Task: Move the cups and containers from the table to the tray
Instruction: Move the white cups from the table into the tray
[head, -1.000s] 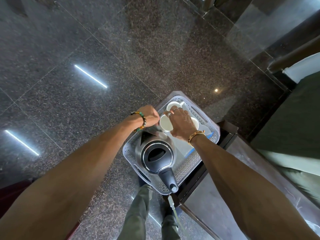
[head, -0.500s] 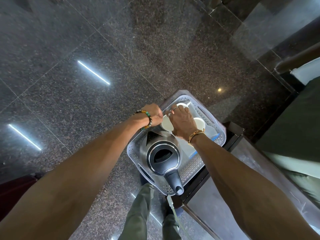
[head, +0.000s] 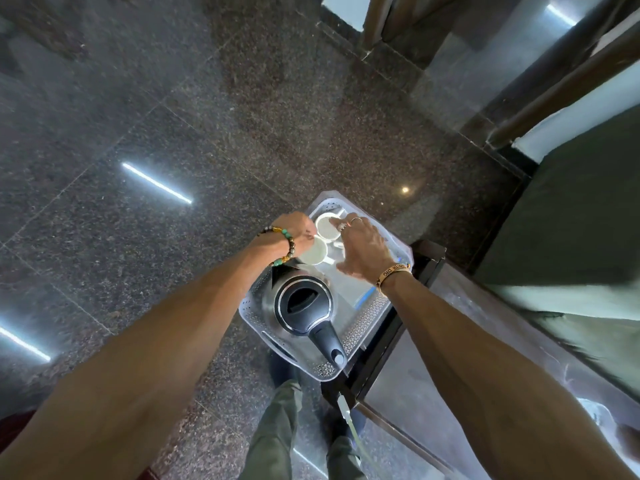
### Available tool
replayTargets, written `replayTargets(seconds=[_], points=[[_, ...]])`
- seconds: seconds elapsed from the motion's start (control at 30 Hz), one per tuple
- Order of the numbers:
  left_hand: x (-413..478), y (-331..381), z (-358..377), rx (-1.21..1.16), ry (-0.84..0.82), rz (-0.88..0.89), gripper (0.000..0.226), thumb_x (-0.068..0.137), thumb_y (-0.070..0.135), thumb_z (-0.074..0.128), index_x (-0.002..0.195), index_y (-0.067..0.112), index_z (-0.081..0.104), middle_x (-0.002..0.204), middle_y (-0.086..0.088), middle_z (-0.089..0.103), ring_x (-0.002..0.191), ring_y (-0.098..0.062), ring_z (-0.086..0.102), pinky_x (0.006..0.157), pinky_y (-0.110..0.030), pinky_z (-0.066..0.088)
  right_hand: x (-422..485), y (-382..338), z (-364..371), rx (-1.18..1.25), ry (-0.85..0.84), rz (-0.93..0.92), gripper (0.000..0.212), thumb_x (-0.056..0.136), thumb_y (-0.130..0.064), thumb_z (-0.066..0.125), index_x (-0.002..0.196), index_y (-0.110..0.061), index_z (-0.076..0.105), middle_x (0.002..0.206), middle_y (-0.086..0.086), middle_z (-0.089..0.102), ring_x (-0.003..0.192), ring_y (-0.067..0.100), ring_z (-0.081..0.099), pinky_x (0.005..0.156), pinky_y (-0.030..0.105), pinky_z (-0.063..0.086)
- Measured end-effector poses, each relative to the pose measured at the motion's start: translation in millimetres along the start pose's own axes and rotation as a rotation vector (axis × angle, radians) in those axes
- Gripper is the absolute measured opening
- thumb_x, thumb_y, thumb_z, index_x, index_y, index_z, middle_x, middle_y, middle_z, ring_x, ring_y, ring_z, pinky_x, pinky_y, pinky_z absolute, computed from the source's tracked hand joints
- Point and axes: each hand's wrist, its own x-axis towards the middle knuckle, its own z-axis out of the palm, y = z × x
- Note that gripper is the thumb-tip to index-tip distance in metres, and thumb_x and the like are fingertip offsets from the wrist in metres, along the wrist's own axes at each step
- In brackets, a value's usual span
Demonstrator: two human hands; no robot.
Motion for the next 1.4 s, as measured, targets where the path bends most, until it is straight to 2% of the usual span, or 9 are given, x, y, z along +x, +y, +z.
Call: replayTargets(seconds=[0.1, 0.27, 0.43, 0.77, 0.97, 1.1, 1.17, 1.27, 1.4], points=[[-12, 31, -10, -0.039, 0.02, 0.044, 0.025, 0.091, 0.019, 0.06, 0.113, 0.018, 0.071, 0.124, -0.007, 0.067, 0.112, -0.026, 0.063, 0.102, -0.035, 0.049, -33, 16, -21, 0.138, 0.094, 0.143, 0.082, 0.073, -0.039, 0.079, 0.143, -0.012, 0.045, 0.132, 0.01, 0.051, 0.123, 0.03, 0.048, 0.107, 0.04, 0.042], [-38, 87, -2, -0.069, 0.029, 0.143, 0.018, 0.088, 0.015, 0.06, 0.101, 0.019, 0.073, 0.114, -0.006, 0.07, 0.106, -0.026, 0.064, 0.098, -0.033, 0.05, -103, 39, -47, 0.272, 0.242, 0.312, 0.084, 0.073, -0.043, 0.073, 0.146, -0.012, 0.044, 0.138, 0.012, 0.049, 0.127, 0.031, 0.046, 0.108, 0.044, 0.041], [-78, 147, 34, -0.055, -0.05, 0.236, 0.022, 0.091, 0.016, 0.058, 0.108, 0.015, 0.072, 0.113, -0.007, 0.07, 0.106, -0.024, 0.064, 0.093, -0.03, 0.05, -178, 59, -48, 0.303, 0.329, 0.417, 0.081, 0.076, -0.043, 0.071, 0.147, -0.015, 0.043, 0.135, 0.01, 0.05, 0.124, 0.03, 0.048, 0.108, 0.041, 0.04], [-193, 250, 192, 0.027, -0.067, 0.461, 0.012, 0.085, 0.017, 0.065, 0.095, 0.02, 0.072, 0.1, 0.0, 0.073, 0.093, -0.017, 0.067, 0.078, -0.018, 0.046, -390, 109, 17, 0.405, 0.433, 0.71, 0.085, 0.076, -0.047, 0.073, 0.149, -0.016, 0.04, 0.138, 0.009, 0.047, 0.126, 0.03, 0.045, 0.107, 0.041, 0.04], [-287, 306, 290, 0.034, -0.036, 0.676, 0.021, 0.088, -0.001, 0.061, 0.107, -0.009, 0.068, 0.098, -0.015, 0.066, 0.086, -0.014, 0.051, 0.058, 0.001, 0.034, -538, 123, 59, 0.465, 0.548, 0.847, 0.086, 0.072, -0.046, 0.076, 0.144, -0.01, 0.045, 0.139, 0.015, 0.049, 0.127, 0.034, 0.047, 0.108, 0.042, 0.038], [-340, 344, 329, 0.072, 0.004, 0.769, 0.024, 0.088, 0.001, 0.062, 0.109, -0.009, 0.067, 0.111, -0.021, 0.068, 0.088, -0.017, 0.053, 0.057, 0.006, 0.031, -620, 138, 67, 0.423, 0.603, 0.913, 0.087, 0.072, -0.046, 0.076, 0.145, -0.012, 0.044, 0.139, 0.012, 0.049, 0.127, 0.032, 0.046, 0.107, 0.043, 0.039], [-361, 362, 345, 0.084, -0.005, 0.802, 0.023, 0.088, 0.009, 0.064, 0.108, 0.0, 0.07, 0.11, -0.016, 0.071, 0.095, -0.02, 0.063, 0.065, 0.003, 0.035, -657, 145, 69, 0.414, 0.67, 0.955, 0.084, 0.071, -0.045, 0.077, 0.143, -0.013, 0.046, 0.133, 0.011, 0.051, 0.121, 0.033, 0.049, 0.104, 0.041, 0.041], [-382, 383, 368, 0.156, -0.036, 0.843, 0.019, 0.086, 0.021, 0.067, 0.103, 0.014, 0.072, 0.106, -0.005, 0.073, 0.1, -0.02, 0.067, 0.084, -0.023, 0.047, -701, 155, 73, 0.434, 0.721, 1.036, 0.086, 0.072, -0.048, 0.076, 0.145, -0.014, 0.043, 0.135, 0.01, 0.05, 0.123, 0.031, 0.048, 0.104, 0.039, 0.039], [-404, 407, 413, 0.171, -0.102, 0.9, 0.01, 0.082, 0.02, 0.069, 0.091, 0.018, 0.073, 0.096, -0.003, 0.074, 0.084, -0.016, 0.066, 0.072, -0.019, 0.047, -744, 163, 91, 0.431, 0.755, 1.137, 0.086, 0.073, -0.049, 0.075, 0.144, -0.012, 0.045, 0.131, 0.012, 0.051, 0.121, 0.032, 0.047, 0.106, 0.039, 0.036]])
